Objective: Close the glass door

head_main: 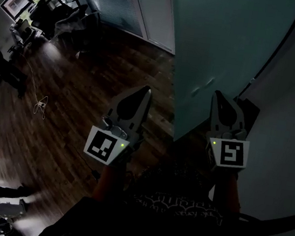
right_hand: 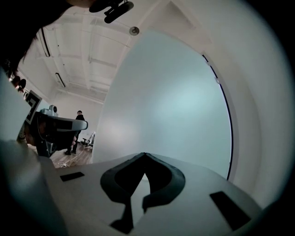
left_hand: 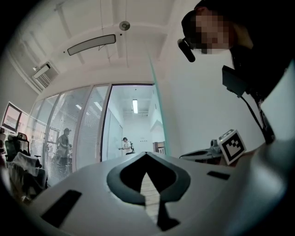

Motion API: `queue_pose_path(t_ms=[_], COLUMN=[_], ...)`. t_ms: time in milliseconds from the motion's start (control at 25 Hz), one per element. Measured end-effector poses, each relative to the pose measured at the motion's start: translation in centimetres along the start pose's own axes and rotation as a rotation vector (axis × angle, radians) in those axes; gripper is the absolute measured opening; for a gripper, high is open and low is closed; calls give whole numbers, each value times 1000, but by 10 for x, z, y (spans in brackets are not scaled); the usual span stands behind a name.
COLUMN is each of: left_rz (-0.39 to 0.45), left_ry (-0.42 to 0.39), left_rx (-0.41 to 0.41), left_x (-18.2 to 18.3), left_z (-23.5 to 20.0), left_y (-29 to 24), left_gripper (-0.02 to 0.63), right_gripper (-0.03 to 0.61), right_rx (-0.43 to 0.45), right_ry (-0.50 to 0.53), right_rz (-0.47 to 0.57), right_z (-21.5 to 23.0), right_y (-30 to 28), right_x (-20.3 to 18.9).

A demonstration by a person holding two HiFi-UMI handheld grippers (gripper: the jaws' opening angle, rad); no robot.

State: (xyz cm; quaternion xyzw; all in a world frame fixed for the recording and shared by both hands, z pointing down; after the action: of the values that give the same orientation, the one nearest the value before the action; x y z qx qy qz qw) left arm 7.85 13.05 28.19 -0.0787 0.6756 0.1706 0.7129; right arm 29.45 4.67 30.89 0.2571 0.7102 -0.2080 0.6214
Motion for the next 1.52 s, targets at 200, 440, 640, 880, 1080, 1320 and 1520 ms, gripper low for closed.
queue_pose_path(t_ms=[200, 440, 640, 880, 1080, 1320, 1520], left_rz=[-8, -14, -20, -26, -15, -11, -29], left_ry=[-4, -5, -10, -25, -12, -11, -28], left_rx=[23, 37, 49, 76, 102, 120, 113], left_x=[1, -6, -5, 0, -2, 1, 0], left_z=[-4, -4, -3, -4, -10, -14, -14], left_y=[3, 2, 4, 4, 12, 8, 8], left_gripper=[2, 2, 2, 2, 2, 2, 2], right_gripper=[3, 117, 156, 161, 161, 157, 137], right_rx=[40, 236, 288, 307, 309, 281, 278], right_ry=[-20, -18, -30, -52, -7, -23, -59], right_rz=[-18, -128, -140, -157, -152, -175, -186], right_z=[3, -2, -4, 1, -11, -12, -12], right_y=[-8, -20, -26, -41, -49, -58, -58], right_x=[-3, -30, -36, -43, -41, -39, -37])
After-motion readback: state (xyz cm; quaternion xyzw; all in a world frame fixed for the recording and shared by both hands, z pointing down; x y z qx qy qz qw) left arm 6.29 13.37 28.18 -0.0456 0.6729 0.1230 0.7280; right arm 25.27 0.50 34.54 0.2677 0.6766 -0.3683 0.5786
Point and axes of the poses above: the fingertips, and each gripper's own axes: y backward along the fingers, z to its right, x out of its top, the point moved 7 cm from there along y, backward along the fingers, and after that the axes turned 1 degree about z, right-handed, at the moved point
